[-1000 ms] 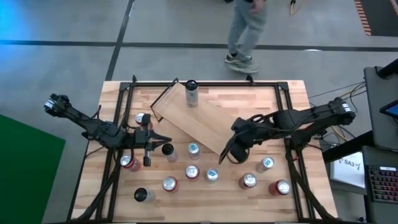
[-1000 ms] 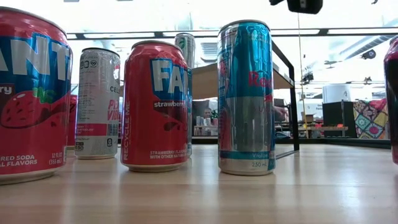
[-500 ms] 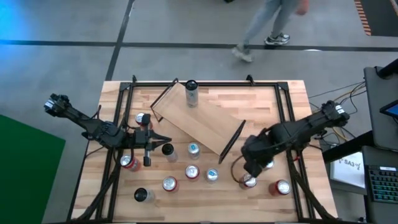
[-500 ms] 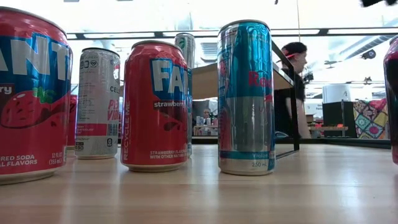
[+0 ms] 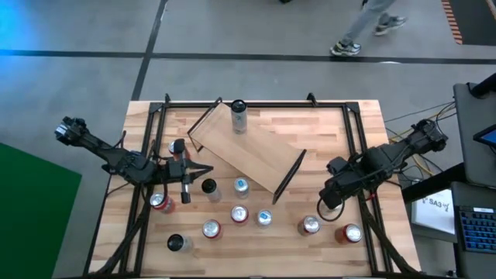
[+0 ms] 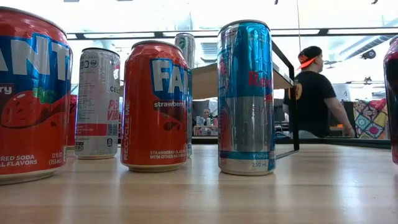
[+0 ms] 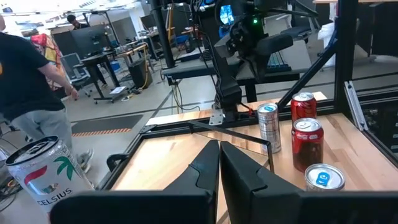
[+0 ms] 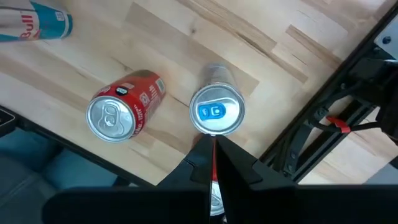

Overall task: Place canned beverage on shelf
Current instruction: Put the white/pink soda can on the shelf

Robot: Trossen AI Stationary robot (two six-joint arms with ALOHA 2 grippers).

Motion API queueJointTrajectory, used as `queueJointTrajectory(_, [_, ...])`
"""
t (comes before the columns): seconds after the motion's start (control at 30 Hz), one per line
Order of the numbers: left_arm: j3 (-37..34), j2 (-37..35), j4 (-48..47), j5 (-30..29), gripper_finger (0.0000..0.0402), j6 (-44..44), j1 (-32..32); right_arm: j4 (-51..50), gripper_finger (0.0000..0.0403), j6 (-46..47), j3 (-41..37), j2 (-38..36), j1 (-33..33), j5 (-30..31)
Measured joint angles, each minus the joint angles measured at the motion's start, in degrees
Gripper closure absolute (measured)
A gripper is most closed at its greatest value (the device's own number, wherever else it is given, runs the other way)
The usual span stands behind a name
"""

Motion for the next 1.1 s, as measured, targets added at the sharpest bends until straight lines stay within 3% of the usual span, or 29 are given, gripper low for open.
queueJointTrajectory(0.77, [0.0,0.0,1.6,0.0,0.0402,1.5,0.9,0.3,0.0394,-4.1,-3.4,1.0,0.0,-2.8])
queueJointTrajectory(1.1, [0.0,3.9,1.8,0.0,0.0402,0.0,7.5,0.5,0.0394,-5.9,-3.4,1.6,0.0,-3.2])
